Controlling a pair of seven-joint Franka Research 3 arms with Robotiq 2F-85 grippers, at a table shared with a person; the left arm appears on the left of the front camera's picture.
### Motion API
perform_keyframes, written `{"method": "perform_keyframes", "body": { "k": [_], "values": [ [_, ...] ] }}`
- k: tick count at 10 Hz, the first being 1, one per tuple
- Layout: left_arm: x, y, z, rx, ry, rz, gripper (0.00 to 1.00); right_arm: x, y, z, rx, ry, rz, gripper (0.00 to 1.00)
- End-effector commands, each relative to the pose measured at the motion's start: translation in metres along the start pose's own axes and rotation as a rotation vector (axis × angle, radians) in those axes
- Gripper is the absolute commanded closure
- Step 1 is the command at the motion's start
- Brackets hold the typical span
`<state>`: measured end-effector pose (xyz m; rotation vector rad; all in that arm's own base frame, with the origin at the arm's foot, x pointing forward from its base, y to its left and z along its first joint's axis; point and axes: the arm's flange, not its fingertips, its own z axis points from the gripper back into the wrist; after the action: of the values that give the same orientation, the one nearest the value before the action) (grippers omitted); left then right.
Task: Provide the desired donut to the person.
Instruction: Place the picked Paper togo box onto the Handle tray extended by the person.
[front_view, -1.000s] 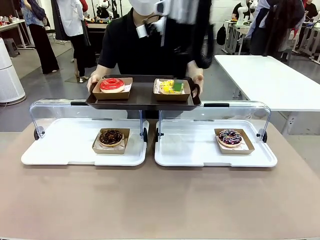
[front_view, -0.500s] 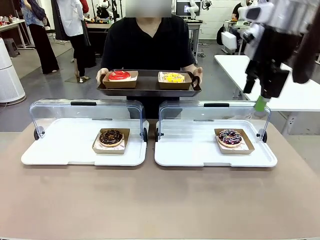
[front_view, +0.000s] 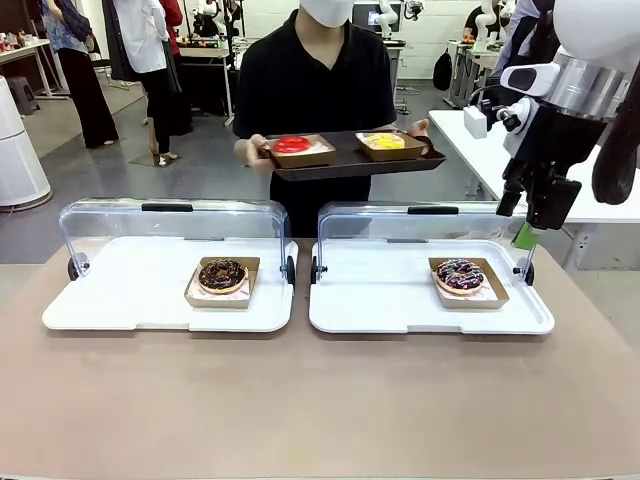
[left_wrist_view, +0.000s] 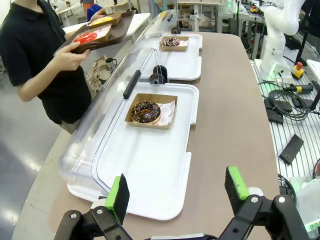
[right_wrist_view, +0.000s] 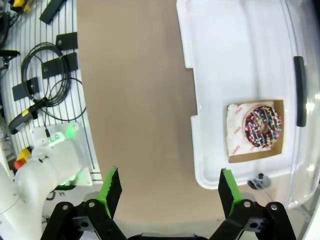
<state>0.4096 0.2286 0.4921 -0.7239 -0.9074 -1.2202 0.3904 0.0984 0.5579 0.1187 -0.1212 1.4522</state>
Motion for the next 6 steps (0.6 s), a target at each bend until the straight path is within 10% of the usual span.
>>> {"method": "perform_keyframes", "body": {
  "k": [1,6],
  "values": [
    [0.0009,-0.0024,0.0003,0.001,-0.001,-0.006,0.0,0.0001,0.0056,0.0054,0.007,0.002,0.017,0.0],
    [0.0009,-0.0024,0.0003,0.001,-0.001,-0.006,0.0,0.0001,0.0056,0.0054,0.007,0.002,0.017,0.0]
  ]
}}
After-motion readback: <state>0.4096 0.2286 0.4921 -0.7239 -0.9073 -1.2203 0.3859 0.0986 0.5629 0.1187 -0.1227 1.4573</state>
